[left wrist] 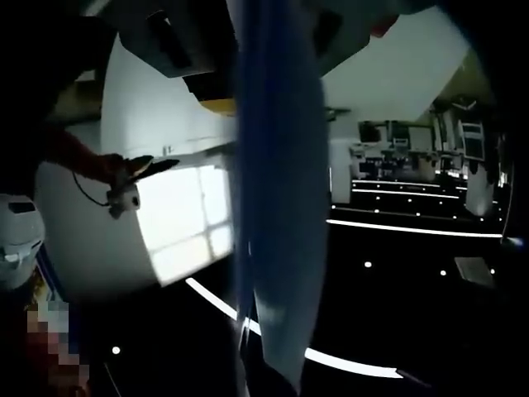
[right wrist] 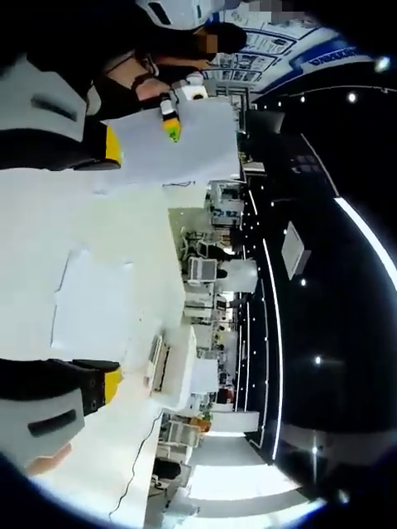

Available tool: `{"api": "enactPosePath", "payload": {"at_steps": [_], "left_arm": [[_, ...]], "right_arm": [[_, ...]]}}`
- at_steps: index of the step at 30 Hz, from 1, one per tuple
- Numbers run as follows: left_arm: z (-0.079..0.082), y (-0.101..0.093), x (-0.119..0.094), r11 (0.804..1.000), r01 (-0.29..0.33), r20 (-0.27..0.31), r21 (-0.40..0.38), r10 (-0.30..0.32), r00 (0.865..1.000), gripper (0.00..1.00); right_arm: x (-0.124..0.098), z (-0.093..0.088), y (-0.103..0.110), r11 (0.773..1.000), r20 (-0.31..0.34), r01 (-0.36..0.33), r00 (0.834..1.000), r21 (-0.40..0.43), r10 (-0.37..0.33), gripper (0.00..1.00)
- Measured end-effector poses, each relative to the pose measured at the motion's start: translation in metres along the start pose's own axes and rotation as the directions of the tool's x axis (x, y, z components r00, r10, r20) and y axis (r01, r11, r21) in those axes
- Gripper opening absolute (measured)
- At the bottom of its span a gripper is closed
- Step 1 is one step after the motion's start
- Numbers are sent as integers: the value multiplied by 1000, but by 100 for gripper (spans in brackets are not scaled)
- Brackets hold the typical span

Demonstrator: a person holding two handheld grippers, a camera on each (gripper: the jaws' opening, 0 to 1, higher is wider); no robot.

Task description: Organize the stack of printing papers by aligning and flattening the scattered papers on the table

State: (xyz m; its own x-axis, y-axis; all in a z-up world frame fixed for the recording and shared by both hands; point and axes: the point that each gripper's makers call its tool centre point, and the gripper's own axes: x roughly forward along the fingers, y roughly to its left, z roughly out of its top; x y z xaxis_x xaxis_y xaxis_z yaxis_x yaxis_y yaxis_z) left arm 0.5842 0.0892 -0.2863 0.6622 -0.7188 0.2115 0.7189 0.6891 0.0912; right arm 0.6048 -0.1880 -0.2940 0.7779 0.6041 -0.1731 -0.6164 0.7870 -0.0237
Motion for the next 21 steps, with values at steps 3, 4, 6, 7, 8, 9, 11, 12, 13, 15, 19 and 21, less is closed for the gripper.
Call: {"api": "enactPosePath", "payload": {"at_steps": [3, 4, 6, 7, 8, 9, 11, 12, 13, 15, 19, 21], "left_arm": [[0, 0, 0, 1000, 0, 1, -1, 0, 1000, 6], [0, 0, 0, 1000, 0, 1, -1, 0, 1000, 6], [0, 0, 0, 1000, 0, 2, 0, 0, 1000, 6], [0, 0, 0, 1000, 0, 2, 0, 0, 1000, 6], [0, 0, 0, 1000, 0, 2, -1, 0, 1000, 6], [0, 0, 0, 1000, 0, 2, -1, 0, 1000, 6], [0, 0, 0, 1000, 0, 1, -1, 0, 1000, 6], [0, 1, -1, 1000, 0, 1, -1, 0, 1000, 6], [0, 1, -1, 1000, 0, 1, -2, 0, 1000, 6], [0, 1, -1, 1000, 0, 1, -1, 0, 1000, 6], [0, 1, -1, 1000, 1, 3, -1, -1, 1000, 6], [0, 1, -1, 1000, 0, 3, 0, 0, 1000, 6]], "right_arm": [[0, -5, -1, 1000, -13, 1, 1000, -1, -1, 90], [0, -6, -1, 1000, -15, 1, 1000, 1, -1, 90], [0, -7, -1, 1000, -15, 1, 1000, 6, -1, 90], [0, -8, -2, 1000, -14, 1, 1000, 9, -1, 90], [0, -8, -2, 1000, -13, 1, 1000, 10, -1, 90], [0, -9, -1, 1000, -13, 1, 1000, 10, -1, 90], [1, -10, 1, 1000, -16, 0, 1000, 11, 0, 90], [1, -11, 1, 1000, -18, 0, 1000, 11, 0, 90], [1, -11, 1, 1000, -19, 0, 1000, 11, 0, 90], [1, -12, 0, 1000, -19, 5, 1000, 14, -5, 90], [0, -12, -1, 1000, -17, 7, 1000, 19, -7, 90], [0, -12, 0, 1000, -18, 7, 1000, 18, -7, 90]]}}
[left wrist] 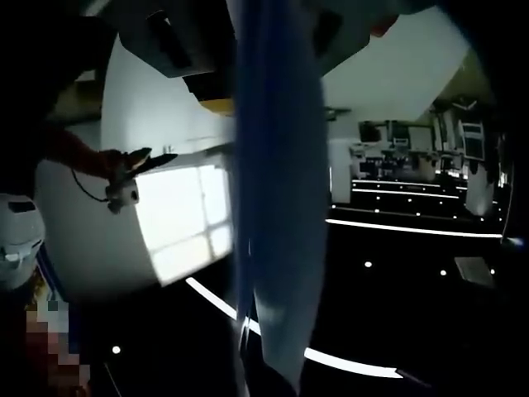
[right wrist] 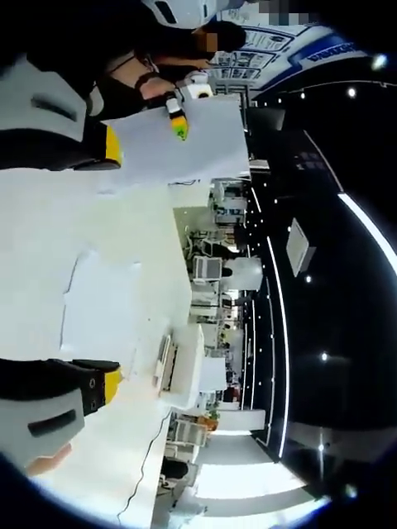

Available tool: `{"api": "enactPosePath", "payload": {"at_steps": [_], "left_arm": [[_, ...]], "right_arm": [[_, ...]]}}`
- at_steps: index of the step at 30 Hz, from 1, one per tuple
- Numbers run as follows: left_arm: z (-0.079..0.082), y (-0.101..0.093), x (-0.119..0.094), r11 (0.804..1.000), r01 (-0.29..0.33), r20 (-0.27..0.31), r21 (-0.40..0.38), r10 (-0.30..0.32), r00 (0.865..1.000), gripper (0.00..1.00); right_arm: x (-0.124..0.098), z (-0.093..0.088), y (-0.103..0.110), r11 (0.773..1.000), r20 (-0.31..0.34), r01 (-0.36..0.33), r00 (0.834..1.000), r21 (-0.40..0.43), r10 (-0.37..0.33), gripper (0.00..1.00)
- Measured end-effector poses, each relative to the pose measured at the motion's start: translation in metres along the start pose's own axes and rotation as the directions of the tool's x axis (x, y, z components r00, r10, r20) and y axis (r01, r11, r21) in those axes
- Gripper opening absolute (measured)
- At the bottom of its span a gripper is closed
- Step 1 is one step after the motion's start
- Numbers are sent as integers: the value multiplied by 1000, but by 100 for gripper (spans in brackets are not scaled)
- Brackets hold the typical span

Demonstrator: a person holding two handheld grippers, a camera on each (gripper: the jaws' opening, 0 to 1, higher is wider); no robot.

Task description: Organize the stack of printing papers by aligning and flattening the scattered papers on the table

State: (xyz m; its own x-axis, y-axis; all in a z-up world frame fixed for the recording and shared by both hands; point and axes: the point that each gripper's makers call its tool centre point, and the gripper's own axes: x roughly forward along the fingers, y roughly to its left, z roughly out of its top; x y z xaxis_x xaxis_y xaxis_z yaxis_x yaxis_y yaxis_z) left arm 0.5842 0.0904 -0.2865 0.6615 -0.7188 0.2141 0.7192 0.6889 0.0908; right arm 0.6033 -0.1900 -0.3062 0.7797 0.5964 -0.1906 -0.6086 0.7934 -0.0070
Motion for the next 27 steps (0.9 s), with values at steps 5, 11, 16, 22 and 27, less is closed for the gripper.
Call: {"api": "enactPosePath", "payload": {"at_steps": [5, 11, 16, 22, 27], "left_arm": [[1, 0, 0, 1000, 0, 1, 0, 0, 1000, 6], [0, -1, 0, 1000, 1, -1, 1, -1, 1000, 6], [0, -2, 1, 1000, 2, -1, 2, -2, 1000, 6], [1, -1, 1, 1000, 1, -2, 3, -1, 1000, 6], [1, -1, 1, 1000, 1, -2, 3, -1, 1000, 6]], "right_arm": [[0, -1, 1, 1000, -3, 0, 1000, 1, 0, 90], [0, -3, -1, 1000, -8, 1, 1000, 1, -1, 90], [0, -4, -3, 1000, -10, 5, 1000, 5, -4, 90], [3, -1, -5, 1000, -4, 9, 1000, -1, -9, 90], [8, 2, -8, 1000, -6, 12, 1000, -11, -12, 90]]}}
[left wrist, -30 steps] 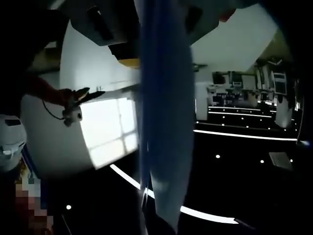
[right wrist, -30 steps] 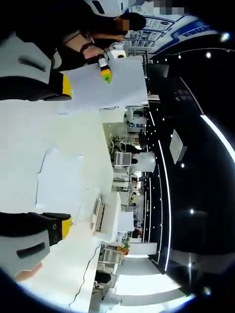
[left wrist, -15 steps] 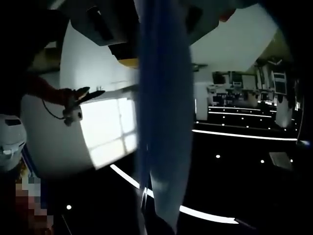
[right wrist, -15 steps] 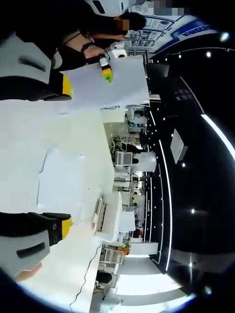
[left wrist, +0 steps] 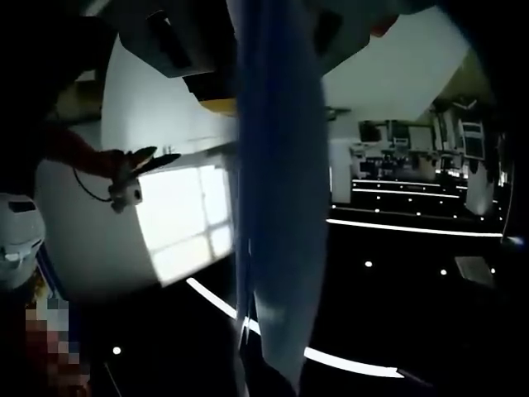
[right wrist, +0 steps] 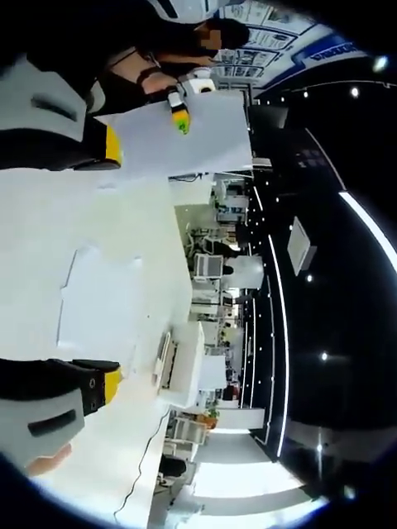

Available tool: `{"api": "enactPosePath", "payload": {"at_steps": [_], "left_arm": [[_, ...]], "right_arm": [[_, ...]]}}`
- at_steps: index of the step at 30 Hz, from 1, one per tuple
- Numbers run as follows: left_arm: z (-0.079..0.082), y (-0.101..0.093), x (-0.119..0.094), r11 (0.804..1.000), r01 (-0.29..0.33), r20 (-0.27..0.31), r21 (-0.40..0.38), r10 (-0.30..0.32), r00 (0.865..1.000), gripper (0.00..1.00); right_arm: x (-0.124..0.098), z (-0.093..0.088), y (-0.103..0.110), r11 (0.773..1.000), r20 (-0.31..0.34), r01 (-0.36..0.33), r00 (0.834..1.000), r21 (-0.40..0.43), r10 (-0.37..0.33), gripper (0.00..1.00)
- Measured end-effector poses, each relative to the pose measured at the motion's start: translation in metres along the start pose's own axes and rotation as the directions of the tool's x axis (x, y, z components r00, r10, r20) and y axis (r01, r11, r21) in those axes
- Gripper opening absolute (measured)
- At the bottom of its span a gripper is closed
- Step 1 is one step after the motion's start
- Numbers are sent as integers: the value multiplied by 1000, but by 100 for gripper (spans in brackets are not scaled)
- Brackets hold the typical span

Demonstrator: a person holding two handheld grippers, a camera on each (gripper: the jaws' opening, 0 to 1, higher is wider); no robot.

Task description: Organize the stack of printing papers by aligning and flattening the scattered papers on the table

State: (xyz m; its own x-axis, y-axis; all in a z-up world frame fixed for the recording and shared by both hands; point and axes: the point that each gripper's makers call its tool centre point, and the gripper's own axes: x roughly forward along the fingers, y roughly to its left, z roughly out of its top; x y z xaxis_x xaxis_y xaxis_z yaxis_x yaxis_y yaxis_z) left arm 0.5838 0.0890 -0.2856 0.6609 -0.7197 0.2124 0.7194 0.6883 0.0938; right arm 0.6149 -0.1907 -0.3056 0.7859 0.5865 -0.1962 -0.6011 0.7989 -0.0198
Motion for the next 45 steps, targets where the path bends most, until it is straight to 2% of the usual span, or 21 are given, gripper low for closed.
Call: {"api": "enactPosePath", "payload": {"at_steps": [9, 26, 40, 45], "left_arm": [[0, 0, 0, 1000, 0, 0, 2, 0, 1000, 6], [1, 0, 1, 1000, 2, 2, 2, -2, 1000, 6], [0, -1, 1, 1000, 4, -1, -1, -4, 1000, 6], [0, -1, 2, 1000, 6, 1, -2, -6, 1000, 6]], "right_arm": [[7, 1, -4, 1000, 2, 6, 1000, 2, -6, 90], [31, -12, -28, 998, -19, 38, 999, 40, -37, 90], [45, -27, -48, 995, -46, 52, 998, 86, -48, 90], [52, -40, -48, 994, -72, 70, 995, 83, -64, 90]]}}
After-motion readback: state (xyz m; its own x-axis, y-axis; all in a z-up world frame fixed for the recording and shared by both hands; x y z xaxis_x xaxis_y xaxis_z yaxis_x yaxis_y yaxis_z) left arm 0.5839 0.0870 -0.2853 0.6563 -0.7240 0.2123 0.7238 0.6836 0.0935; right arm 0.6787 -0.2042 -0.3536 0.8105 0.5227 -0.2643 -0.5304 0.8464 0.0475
